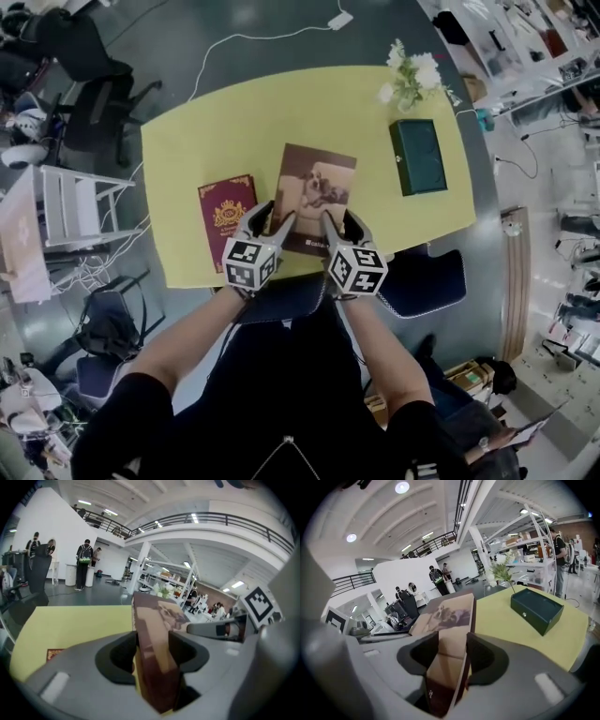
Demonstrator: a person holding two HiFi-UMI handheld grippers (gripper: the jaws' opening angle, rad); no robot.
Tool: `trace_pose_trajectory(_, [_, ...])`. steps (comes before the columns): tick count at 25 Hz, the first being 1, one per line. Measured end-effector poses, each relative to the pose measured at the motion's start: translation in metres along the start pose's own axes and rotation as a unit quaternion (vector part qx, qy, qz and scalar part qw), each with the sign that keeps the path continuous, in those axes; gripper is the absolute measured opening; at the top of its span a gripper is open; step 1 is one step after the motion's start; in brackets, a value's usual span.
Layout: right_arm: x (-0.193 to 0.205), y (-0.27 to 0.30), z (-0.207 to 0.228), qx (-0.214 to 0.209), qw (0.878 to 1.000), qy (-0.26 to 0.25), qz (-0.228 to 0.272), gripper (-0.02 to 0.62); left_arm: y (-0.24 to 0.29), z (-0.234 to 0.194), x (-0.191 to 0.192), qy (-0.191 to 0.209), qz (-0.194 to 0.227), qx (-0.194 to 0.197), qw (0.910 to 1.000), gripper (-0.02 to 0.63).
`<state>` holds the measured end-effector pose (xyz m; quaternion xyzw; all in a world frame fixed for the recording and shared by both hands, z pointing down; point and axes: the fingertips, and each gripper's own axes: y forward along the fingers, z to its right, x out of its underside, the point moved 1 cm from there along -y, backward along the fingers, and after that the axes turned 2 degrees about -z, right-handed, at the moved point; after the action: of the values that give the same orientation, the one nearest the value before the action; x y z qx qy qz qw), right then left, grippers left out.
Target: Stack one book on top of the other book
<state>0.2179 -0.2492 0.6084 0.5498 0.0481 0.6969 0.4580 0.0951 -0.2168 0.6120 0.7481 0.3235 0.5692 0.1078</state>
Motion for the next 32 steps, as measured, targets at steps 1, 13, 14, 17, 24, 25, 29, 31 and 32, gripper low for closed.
trace_pose_trajectory(1, [-0.001, -0.004, -0.010, -0.002, 1.000, -0.002, 0.002, 0.187, -0.011, -0.001, -0.003, 0.001, 0.004, -0.002, 1.0000, 0.230])
trace_pose_trajectory(13, [0.001, -0.040, -0.147, -0.038, 0.998, -0.041, 0.012, 0.187, -0.150, -0.039, -0.014, -0.012, 0.044, -0.026, 0.9986, 0.230])
trace_pose_trajectory(14, [0.003, -0.040, -0.160, -0.042, 0.998, -0.043, 0.012, 0.187, -0.163, -0.045, -0.014, -0.013, 0.047, -0.030, 0.9983, 0.230])
trace_pose_trajectory(17, [0.010, -0.040, -0.196, -0.051, 0.997, -0.053, 0.014, 0.187, -0.197, -0.063, -0.011, -0.025, 0.055, -0.040, 0.9974, 0.230])
trace_pose_trajectory(24, [0.018, -0.042, -0.245, -0.060, 0.996, -0.065, 0.014, 0.187, -0.240, -0.086, -0.010, -0.036, 0.065, -0.059, 0.9955, 0.233])
trace_pose_trajectory(25, [0.017, -0.043, -0.249, -0.063, 0.996, -0.068, 0.013, 0.187, -0.243, -0.087, -0.010, -0.038, 0.066, -0.062, 0.9952, 0.233])
trace_pose_trajectory(29, [0.009, -0.044, -0.249, -0.082, 0.993, -0.083, 0.004, 0.187, -0.245, -0.083, -0.012, -0.041, 0.077, -0.077, 0.9932, 0.232])
trace_pose_trajectory(31, [0.008, -0.041, -0.247, -0.093, 0.992, -0.089, -0.006, 0.187, -0.242, -0.085, -0.007, -0.050, 0.082, -0.090, 0.9913, 0.228])
trace_pose_trajectory(32, [0.008, -0.038, -0.247, -0.100, 0.991, -0.093, -0.012, 0.187, -0.241, -0.087, -0.005, -0.058, 0.083, -0.096, 0.9902, 0.227])
